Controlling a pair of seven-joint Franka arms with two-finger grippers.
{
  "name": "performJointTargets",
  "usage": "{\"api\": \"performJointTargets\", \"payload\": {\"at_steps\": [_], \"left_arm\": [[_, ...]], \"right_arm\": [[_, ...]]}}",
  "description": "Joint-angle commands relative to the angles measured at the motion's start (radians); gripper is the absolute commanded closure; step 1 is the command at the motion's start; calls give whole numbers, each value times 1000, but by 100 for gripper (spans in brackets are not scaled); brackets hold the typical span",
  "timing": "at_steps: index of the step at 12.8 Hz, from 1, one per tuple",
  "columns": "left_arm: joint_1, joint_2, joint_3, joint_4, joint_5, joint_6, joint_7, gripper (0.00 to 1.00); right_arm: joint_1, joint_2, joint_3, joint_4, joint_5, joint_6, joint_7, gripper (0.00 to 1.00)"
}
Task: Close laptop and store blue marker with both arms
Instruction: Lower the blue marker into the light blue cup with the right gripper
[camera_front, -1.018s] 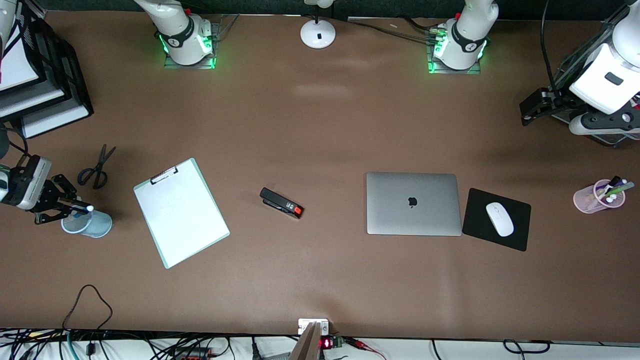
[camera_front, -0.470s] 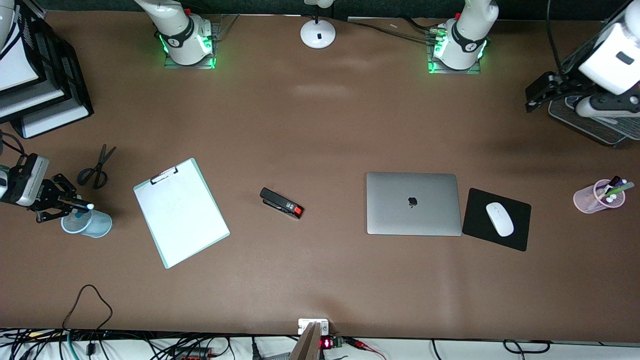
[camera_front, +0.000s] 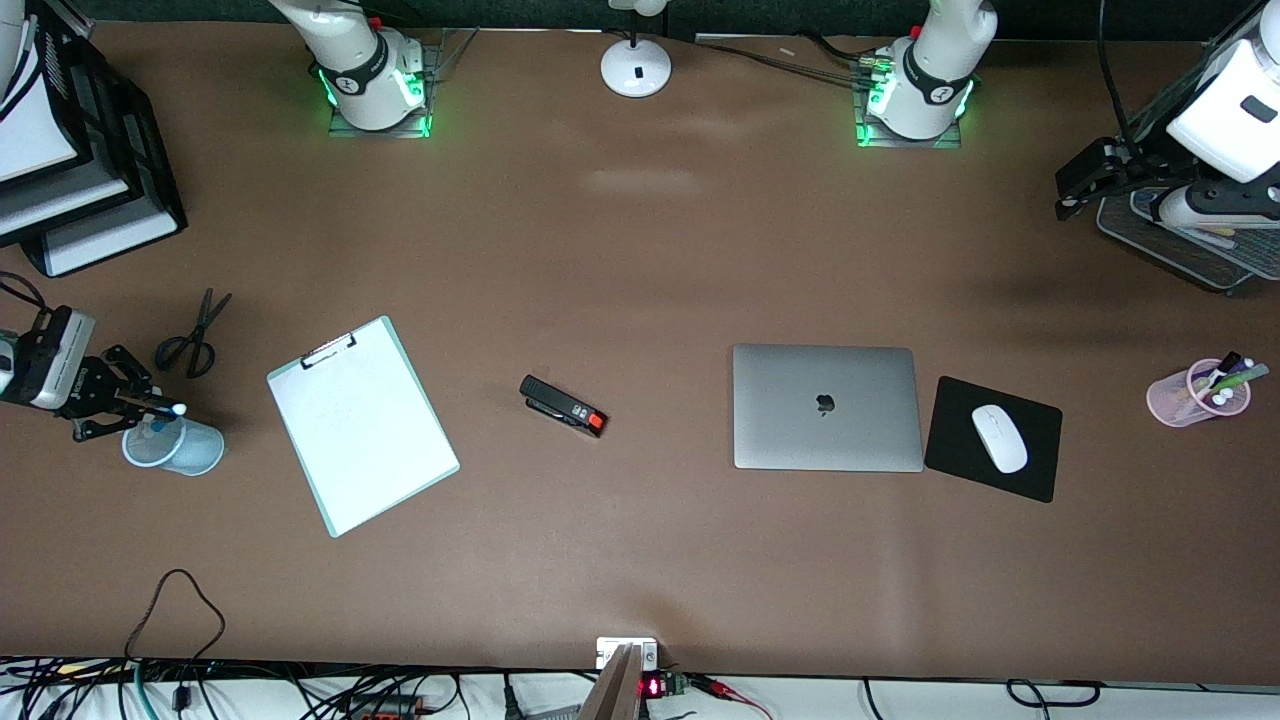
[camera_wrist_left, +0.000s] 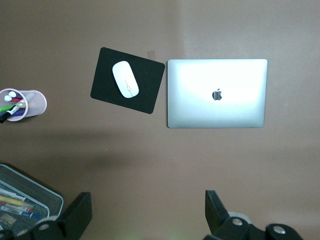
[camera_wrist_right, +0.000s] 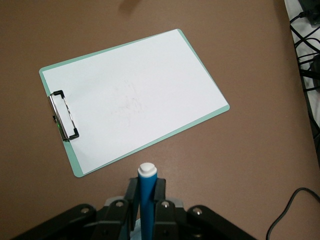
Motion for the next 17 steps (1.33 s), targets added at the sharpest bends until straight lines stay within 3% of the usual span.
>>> {"api": "performJointTargets", "payload": {"at_steps": [1, 14, 15, 16, 17], "left_arm": [[4, -10, 9, -19, -18, 17, 21, 0], [1, -8, -2, -7, -11, 9, 23, 0], [1, -10, -2, -7, -13, 7, 23, 0], [1, -10, -2, -7, -13, 7, 23, 0], [2, -10, -2, -7, -13, 7, 23, 0]], "right_arm": [[-39, 16, 20, 8, 34, -13, -54, 99], [-100, 90, 24, 52, 37, -10, -99, 98], [-102, 88, 24, 52, 37, -10, -96, 93], [-103, 85, 24, 52, 43, -10, -79, 36], [-103, 82, 23, 52, 74, -12, -76, 0]]}}
